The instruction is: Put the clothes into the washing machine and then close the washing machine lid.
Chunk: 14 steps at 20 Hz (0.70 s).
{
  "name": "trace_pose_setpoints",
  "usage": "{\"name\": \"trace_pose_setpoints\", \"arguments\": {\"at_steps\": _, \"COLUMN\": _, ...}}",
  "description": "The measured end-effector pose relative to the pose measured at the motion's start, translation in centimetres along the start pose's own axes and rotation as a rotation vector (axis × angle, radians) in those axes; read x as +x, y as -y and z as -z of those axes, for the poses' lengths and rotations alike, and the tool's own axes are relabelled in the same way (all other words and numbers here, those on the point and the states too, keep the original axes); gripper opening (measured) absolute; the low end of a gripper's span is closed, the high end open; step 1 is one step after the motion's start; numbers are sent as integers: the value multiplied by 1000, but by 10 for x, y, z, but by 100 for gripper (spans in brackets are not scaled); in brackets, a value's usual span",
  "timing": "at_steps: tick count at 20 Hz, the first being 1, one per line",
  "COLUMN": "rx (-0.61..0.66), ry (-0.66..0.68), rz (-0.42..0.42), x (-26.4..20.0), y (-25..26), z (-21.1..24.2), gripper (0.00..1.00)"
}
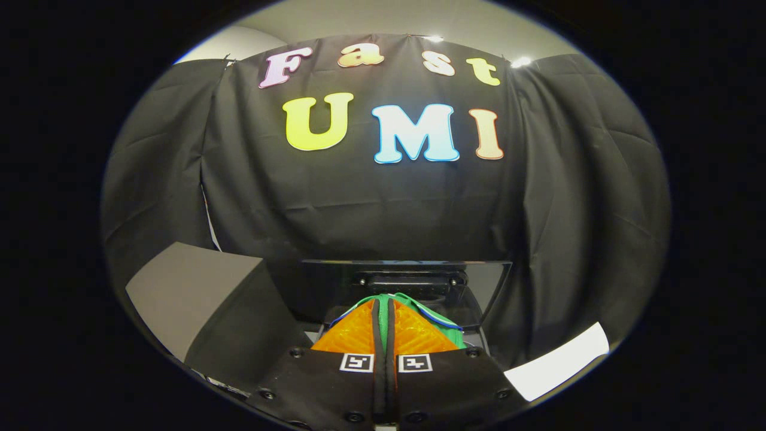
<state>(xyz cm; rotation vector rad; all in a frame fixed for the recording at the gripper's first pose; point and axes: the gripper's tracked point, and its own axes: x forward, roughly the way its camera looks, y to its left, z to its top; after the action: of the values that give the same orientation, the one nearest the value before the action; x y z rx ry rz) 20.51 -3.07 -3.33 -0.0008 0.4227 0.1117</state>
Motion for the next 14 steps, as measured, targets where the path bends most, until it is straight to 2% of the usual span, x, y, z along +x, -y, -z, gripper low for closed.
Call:
{"name": "trace_pose_setpoints", "arguments": {"at_steps": 5, "rx": 14, "ry": -31, "rz": 14, "x": 17, "y": 19, "z": 27, "gripper": 1}}
{"name": "trace_pose_setpoints", "arguments": {"at_steps": 14, "rx": -1, "ry": -95, "rz": 18, "x": 42, "y": 21, "z": 81, "gripper": 1}}
